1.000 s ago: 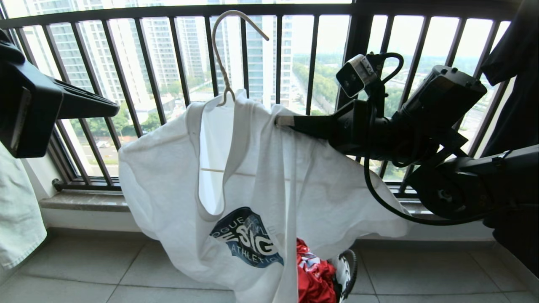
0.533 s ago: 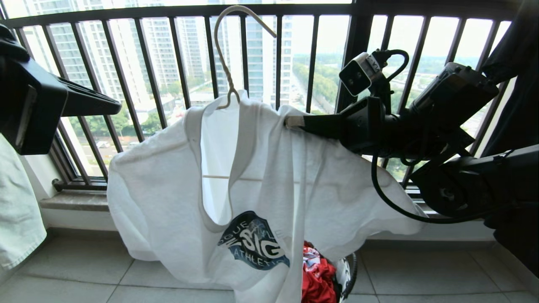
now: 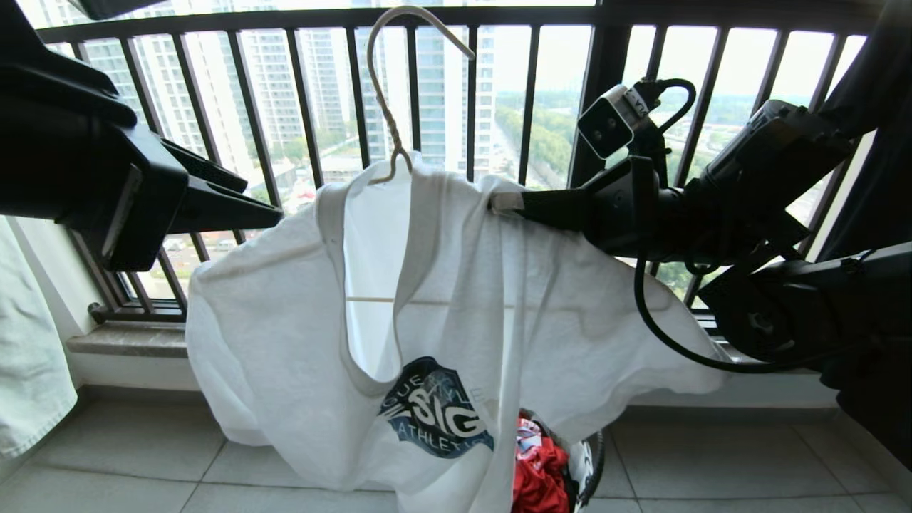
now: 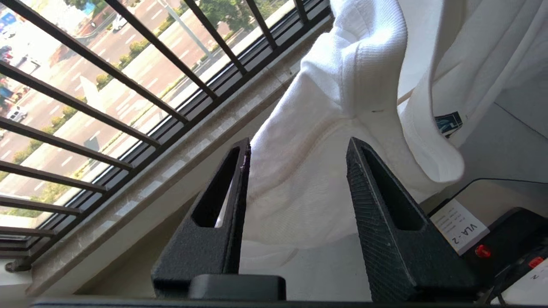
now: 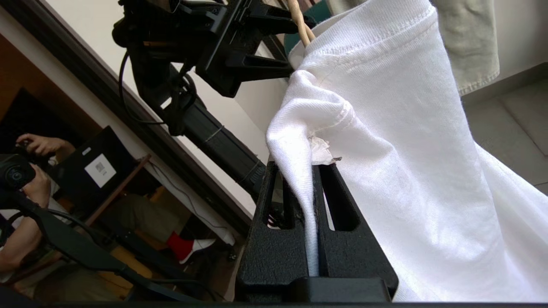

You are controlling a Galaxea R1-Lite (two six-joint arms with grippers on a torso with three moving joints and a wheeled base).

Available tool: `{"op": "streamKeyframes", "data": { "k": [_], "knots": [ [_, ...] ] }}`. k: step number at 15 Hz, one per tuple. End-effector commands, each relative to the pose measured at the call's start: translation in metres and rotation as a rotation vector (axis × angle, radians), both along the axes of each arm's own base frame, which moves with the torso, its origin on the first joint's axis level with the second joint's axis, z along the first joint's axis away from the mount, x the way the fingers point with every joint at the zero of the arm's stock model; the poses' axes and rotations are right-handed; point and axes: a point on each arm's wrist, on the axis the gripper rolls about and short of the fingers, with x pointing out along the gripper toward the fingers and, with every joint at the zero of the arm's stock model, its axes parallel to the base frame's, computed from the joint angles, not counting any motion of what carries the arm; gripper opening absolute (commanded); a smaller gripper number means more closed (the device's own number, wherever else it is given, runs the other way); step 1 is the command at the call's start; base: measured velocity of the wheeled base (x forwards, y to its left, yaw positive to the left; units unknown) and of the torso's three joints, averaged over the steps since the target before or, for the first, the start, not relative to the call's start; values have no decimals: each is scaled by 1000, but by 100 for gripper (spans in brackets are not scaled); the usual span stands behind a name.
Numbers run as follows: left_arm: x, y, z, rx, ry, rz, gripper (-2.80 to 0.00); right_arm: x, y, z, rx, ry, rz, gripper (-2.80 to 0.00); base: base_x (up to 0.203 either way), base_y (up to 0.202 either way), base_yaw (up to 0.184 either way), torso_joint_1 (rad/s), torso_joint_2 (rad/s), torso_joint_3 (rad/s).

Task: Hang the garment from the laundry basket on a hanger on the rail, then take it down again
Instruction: Hang the clothes rack on the clothesline

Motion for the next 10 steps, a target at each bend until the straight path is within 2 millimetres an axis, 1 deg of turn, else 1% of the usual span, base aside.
{"op": "streamKeyframes", "data": {
  "k": [1,4,6,8,10],
  "knots": [
    [17,3,-5,23,30,-26,0,0,-3,3,3,6,2,-280,0,0,0,0,0,0],
    [37,23,-8,47,33,-66,0,1,-4,5,4,13,-1,-280,0,0,0,0,0,0],
    [39,30,0,7,38,-132,0,1,-4,5,4,13,0,-280,0,0,0,0,0,0],
    [43,35,0,1,105,-178,0,1,-4,5,4,13,0,-280,0,0,0,0,0,0],
    [56,34,-8,26,133,-210,0,1,-4,5,3,12,2,-280,0,0,0,0,0,0]
  ]
}}
